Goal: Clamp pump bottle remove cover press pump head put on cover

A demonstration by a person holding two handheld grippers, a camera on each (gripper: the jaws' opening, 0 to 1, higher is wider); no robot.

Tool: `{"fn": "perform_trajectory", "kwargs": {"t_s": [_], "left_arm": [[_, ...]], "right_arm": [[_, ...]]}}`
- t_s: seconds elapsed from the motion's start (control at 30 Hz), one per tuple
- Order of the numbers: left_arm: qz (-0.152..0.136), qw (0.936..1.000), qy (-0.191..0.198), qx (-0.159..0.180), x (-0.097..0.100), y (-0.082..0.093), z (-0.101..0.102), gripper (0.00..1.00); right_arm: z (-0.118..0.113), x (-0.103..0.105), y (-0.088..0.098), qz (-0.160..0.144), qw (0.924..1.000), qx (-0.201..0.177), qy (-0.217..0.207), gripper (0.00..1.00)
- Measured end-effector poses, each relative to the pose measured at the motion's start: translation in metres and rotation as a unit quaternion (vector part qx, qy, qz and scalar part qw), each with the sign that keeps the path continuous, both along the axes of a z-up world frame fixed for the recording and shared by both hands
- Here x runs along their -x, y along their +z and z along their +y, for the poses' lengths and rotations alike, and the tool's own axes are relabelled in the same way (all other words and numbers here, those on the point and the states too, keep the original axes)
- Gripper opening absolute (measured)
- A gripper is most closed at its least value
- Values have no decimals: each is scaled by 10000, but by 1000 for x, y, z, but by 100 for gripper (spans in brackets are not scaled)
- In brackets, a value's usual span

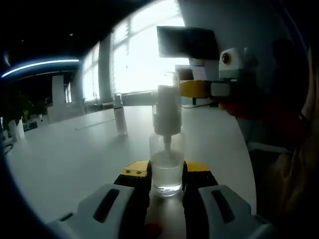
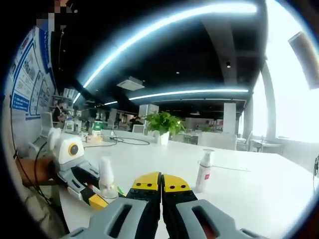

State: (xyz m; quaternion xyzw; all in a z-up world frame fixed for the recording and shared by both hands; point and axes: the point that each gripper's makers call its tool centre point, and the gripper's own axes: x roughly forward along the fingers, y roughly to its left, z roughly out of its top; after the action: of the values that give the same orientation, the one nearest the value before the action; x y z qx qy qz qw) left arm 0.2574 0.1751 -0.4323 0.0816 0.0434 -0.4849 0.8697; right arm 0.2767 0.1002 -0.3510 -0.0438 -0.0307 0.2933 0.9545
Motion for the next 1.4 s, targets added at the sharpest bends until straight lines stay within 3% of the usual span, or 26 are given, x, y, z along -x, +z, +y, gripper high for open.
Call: {"fn": "perform_trajectory", "kwargs": {"t_s": [0.6, 0.93, 1.4], "left_arm": [[30, 10000, 12, 12, 0, 0, -1, 15], [31, 10000, 13, 13, 1, 0, 0, 15], [41, 10000, 17, 7, 0, 0, 0, 15]], "right_arm": [[-17, -5, -46, 376, 9992, 154, -37, 0], [-23, -6, -60, 403, 9988, 268, -54, 0], [-21, -2, -64, 461, 9986, 238, -17, 0]]}}
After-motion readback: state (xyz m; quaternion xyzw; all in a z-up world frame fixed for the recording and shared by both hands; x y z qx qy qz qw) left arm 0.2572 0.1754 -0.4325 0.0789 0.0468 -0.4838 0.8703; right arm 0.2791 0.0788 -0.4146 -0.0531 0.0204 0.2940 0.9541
